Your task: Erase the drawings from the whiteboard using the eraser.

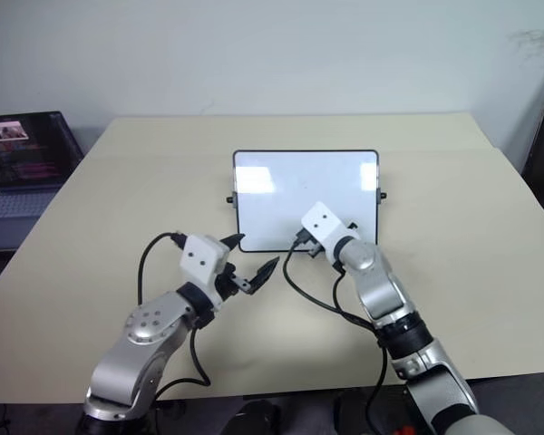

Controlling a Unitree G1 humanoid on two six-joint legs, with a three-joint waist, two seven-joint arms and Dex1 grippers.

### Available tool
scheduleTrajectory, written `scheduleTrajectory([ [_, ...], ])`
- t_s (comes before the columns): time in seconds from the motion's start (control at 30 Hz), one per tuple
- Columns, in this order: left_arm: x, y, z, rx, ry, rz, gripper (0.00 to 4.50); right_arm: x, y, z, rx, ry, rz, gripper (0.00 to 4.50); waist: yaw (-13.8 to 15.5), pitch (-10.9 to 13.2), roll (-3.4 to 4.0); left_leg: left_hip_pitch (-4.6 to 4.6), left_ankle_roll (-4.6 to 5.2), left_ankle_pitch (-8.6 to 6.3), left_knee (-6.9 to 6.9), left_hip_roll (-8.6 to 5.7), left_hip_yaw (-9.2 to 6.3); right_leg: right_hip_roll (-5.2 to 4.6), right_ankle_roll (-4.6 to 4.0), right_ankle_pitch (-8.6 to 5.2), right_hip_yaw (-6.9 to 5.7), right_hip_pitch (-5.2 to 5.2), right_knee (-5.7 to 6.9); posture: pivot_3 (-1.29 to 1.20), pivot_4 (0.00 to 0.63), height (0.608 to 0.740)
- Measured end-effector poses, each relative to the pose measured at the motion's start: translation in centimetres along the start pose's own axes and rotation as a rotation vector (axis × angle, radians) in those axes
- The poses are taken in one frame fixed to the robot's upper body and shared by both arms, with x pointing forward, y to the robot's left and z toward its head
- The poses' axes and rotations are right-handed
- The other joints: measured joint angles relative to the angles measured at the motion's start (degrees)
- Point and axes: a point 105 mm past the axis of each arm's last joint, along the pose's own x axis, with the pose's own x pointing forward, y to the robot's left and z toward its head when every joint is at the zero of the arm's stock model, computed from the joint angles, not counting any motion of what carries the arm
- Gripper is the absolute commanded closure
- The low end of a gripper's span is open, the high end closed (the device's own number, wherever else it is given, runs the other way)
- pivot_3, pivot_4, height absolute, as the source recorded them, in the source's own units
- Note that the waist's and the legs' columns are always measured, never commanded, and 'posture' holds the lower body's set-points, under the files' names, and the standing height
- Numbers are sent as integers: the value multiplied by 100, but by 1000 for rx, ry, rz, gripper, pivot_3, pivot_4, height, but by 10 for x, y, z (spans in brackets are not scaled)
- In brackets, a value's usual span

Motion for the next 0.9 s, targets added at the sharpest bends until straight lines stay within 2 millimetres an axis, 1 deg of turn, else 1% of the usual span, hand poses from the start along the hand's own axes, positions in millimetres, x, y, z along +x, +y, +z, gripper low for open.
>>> scheduleTrajectory([
  [0.3, 0, -1, 0, 1, -2, -3, 0, -1, -1, 1, 18, 1, -4, 3356, 0, 0, 0, 0, -1, 1, 0, 0, 0, 0, 0, 0, 0, 0, -1, 0, 150, 740],
  [0.37, 0, -1, 0, 0, -3, -3, 0, -1, -5, 7, 28, -18, -18, 3356, -2, 1, 0, -1, -2, 1, -1, 0, 0, 0, 0, 0, 0, -1, 0, 0, 150, 740],
  [0.43, 0, -1, 0, 0, -3, -3, 0, -1, -6, 18, 26, -51, -28, 3356, -5, 1, 0, -1, -3, 1, -3, 1, 0, 0, 0, 0, 0, -3, -1, 0, 150, 740],
  [0.5, 0, -2, 0, -1, -4, -5, 0, 0, -5, 31, 33, -89, -27, 3356, -8, 1, 0, -1, -3, 1, -4, 2, 1, 0, 0, 0, 0, -4, -2, 0, 150, 740],
  [0.6, 1, -2, 0, -1, -3, -9, 0, 1, -1, 39, 36, -116, -19, 3356, -3, 1, 0, -3, -3, 1, -5, 1, 0, 0, 0, 0, 0, -4, -4, 0, 150, 740],
  [0.73, 1, -2, 0, -1, -3, -8, 0, 6, 4, 34, 11, -107, -14, 3356, -3, 1, 0, -3, -3, 1, -4, -1, 1, -1, 0, 0, 0, -4, -4, 0, 150, 740],
  [0.83, 0, -2, 0, -1, -3, -7, 0, 12, 13, 25, -64, -85, 11, 3356, -4, 1, 0, -3, -3, 1, -5, 0, 2, 0, 0, 0, 0, -5, -4, 0, 150, 740],
  [0.9, 0, -3, -1, -4, -1, -9, 0, 14, 14, 16, -101, -71, 18, 3356, -3, 1, 0, -3, -4, 2, -4, -2, 3, 0, 0, 0, 0, -4, -4, 0, 150, 740],
])
